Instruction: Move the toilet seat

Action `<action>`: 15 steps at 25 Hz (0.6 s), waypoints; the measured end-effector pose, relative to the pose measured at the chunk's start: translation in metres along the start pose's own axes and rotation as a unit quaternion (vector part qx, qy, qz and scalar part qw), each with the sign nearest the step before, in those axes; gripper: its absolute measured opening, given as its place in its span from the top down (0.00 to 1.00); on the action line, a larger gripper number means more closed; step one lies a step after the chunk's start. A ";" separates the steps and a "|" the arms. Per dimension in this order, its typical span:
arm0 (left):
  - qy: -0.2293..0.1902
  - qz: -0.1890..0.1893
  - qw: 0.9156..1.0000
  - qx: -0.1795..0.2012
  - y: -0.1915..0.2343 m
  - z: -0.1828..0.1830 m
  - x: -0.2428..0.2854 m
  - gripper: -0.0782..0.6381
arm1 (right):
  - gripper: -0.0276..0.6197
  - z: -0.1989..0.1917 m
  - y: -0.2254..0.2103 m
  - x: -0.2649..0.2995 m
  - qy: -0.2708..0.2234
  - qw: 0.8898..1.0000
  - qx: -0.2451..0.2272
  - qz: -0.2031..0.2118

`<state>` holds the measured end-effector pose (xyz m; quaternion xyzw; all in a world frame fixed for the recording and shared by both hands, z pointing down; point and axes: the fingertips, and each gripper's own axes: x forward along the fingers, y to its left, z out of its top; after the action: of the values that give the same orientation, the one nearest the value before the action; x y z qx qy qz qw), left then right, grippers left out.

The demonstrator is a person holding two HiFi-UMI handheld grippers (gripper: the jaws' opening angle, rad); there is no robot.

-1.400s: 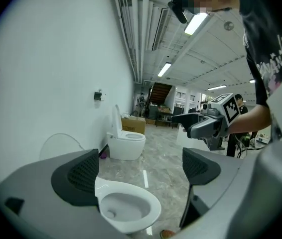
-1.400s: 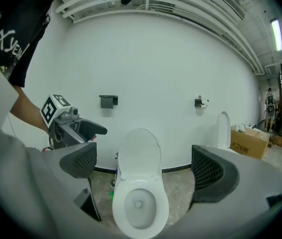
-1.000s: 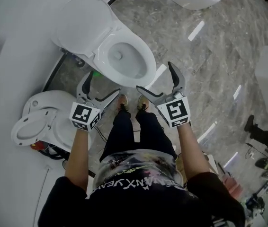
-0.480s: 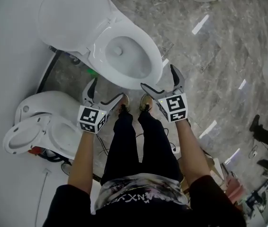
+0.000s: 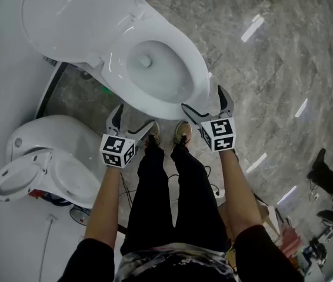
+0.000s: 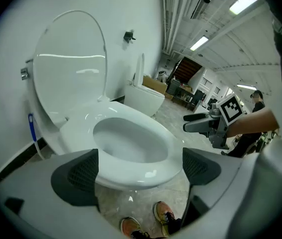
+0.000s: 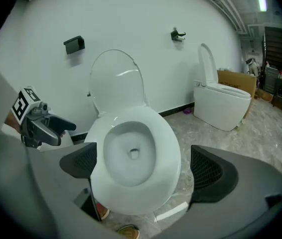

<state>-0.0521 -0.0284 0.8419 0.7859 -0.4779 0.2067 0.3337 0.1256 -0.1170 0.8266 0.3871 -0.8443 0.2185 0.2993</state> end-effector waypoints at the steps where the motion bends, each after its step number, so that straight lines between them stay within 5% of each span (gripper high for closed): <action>1: 0.004 0.001 1.000 -0.006 0.002 -0.007 0.004 0.18 | 0.06 -0.007 -0.002 0.004 0.005 1.000 0.002 -0.001; 7: 0.016 0.012 0.999 -0.041 0.016 -0.030 0.017 0.18 | 0.06 -0.032 -0.007 0.024 0.023 0.999 0.026 -0.001; 12: -0.008 0.024 0.985 -0.173 0.030 -0.044 0.031 0.18 | 0.06 -0.053 -0.026 0.037 0.024 0.995 0.092 -0.007; 15: -0.013 0.029 0.975 -0.218 0.034 -0.053 0.040 0.18 | 0.09 -0.061 -0.030 0.044 0.029 0.993 0.113 -0.004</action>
<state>-0.0640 -0.0250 0.9153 0.6826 -0.5381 0.0970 0.4849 0.1468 -0.1214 0.9045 0.4151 -0.8036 0.3223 0.2794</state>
